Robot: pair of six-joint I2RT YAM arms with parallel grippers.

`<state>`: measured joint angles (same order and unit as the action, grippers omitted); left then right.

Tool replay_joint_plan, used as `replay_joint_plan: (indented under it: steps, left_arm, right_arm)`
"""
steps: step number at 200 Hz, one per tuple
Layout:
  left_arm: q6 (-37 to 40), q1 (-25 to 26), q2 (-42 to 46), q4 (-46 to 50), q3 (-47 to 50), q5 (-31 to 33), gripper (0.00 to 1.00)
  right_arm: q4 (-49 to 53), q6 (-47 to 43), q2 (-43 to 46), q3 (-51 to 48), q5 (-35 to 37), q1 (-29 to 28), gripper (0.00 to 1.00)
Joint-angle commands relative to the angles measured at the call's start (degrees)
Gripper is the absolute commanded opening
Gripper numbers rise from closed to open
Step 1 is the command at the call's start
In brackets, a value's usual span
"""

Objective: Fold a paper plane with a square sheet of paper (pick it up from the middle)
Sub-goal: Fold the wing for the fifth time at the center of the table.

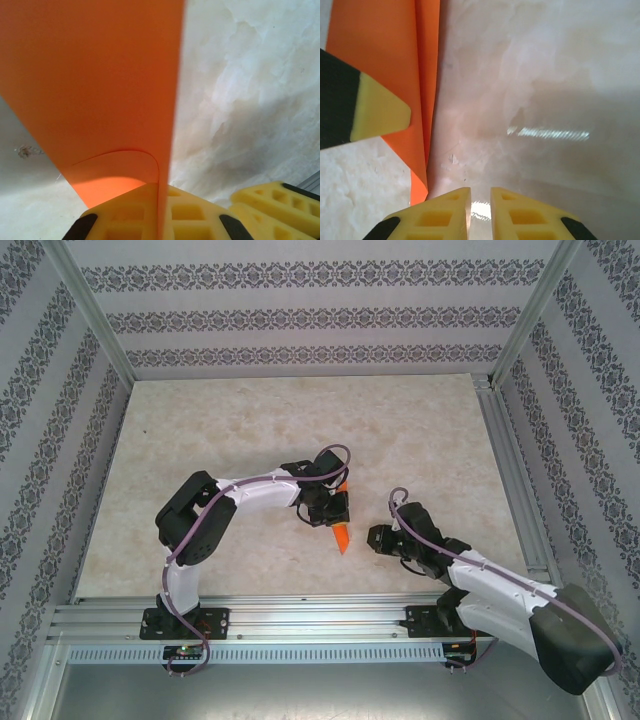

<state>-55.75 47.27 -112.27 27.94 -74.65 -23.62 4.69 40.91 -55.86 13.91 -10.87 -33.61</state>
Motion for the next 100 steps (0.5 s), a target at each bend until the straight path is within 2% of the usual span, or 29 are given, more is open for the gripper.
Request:
replay_joint_plan:
  steps: [1,60,100]
  left_arm:
    - [3.7,-0.7,0.1,-2.3,-1.6,-2.9,0.02]
    - [5.9,-2.9,-0.2,-9.0,1.4,-8.7,0.0]
    - [9.3,-4.3,-3.2,-10.6,0.5,-11.8,0.0]
  right_arm:
    - [-4.4,2.2,-1.9,1.8,-7.2,0.3,0.17]
    - [-10.1,6.1,-5.6,2.1,-10.4,0.3,0.15]
    - [-4.3,6.2,-6.5,4.5,-6.2,0.7,0.13]
